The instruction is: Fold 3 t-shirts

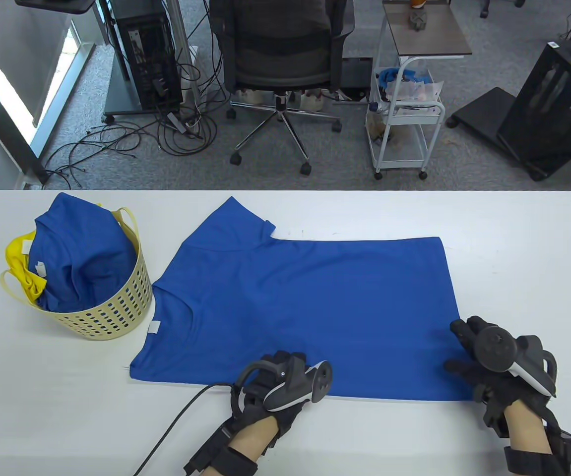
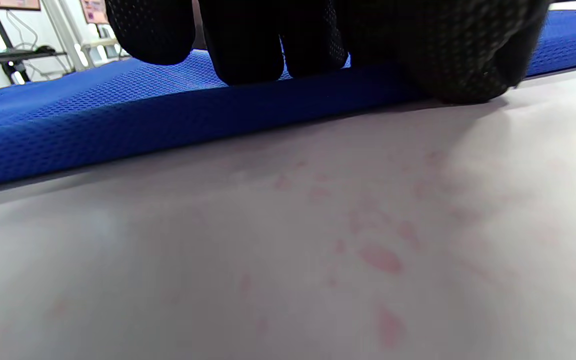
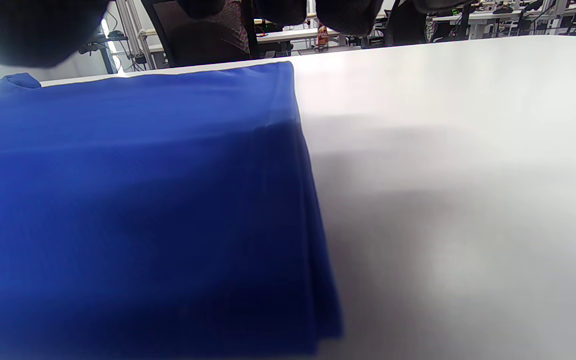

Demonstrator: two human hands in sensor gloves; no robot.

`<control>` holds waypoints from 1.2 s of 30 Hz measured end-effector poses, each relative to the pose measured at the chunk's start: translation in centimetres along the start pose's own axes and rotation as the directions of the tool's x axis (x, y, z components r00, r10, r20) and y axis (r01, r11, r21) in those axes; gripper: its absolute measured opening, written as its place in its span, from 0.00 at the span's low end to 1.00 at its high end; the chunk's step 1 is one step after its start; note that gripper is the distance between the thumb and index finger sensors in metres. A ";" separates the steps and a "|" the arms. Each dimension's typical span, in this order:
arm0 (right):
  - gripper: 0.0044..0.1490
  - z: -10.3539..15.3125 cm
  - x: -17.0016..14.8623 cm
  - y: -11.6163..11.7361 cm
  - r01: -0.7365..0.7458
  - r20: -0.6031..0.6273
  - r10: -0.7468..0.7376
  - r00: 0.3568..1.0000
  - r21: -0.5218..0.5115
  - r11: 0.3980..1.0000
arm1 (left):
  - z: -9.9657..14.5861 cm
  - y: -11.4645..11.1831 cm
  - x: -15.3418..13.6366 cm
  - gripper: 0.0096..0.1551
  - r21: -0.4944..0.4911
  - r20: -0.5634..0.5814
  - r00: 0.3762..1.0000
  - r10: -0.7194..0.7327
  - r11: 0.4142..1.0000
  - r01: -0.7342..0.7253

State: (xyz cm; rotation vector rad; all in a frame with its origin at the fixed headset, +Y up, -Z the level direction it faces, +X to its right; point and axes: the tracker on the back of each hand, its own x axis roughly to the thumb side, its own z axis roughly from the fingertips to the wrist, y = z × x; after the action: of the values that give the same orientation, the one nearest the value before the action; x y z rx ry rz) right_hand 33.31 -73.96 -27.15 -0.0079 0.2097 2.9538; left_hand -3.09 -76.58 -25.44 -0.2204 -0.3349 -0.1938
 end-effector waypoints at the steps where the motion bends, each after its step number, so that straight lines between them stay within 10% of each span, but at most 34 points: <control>1: 0.51 0.0 0.0 0.0 0.002 -0.001 -0.002 1.000 -0.001 1.000 | 0.0 0.0 0.0 0.25 0.007 -0.004 1.000 0.003 1.000 -0.003; 25: 0.49 -0.1 0.0 -0.1 0.035 0.004 -0.035 0.999 0.006 0.999 | -0.5 0.5 -0.4 0.23 0.100 0.034 0.999 -0.013 0.995 0.009; 31: 0.49 0.0 2.1 -2.6 0.129 0.071 -0.123 0.990 -0.085 0.988 | -0.3 4.3 -1.0 0.23 0.246 -0.021 1.000 0.023 0.969 -0.017; 36: 0.46 -0.5 7.5 -3.8 0.136 0.168 -0.150 0.974 0.091 0.986 | -1.0 8.3 -1.6 0.23 0.318 -0.054 0.998 0.021 0.948 -0.003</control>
State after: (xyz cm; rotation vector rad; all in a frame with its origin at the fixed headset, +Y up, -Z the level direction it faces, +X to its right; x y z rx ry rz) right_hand 26.60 -68.99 -28.32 0.2347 0.2879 2.7808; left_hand -2.43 -68.58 -28.41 0.1025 -0.3032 -0.1309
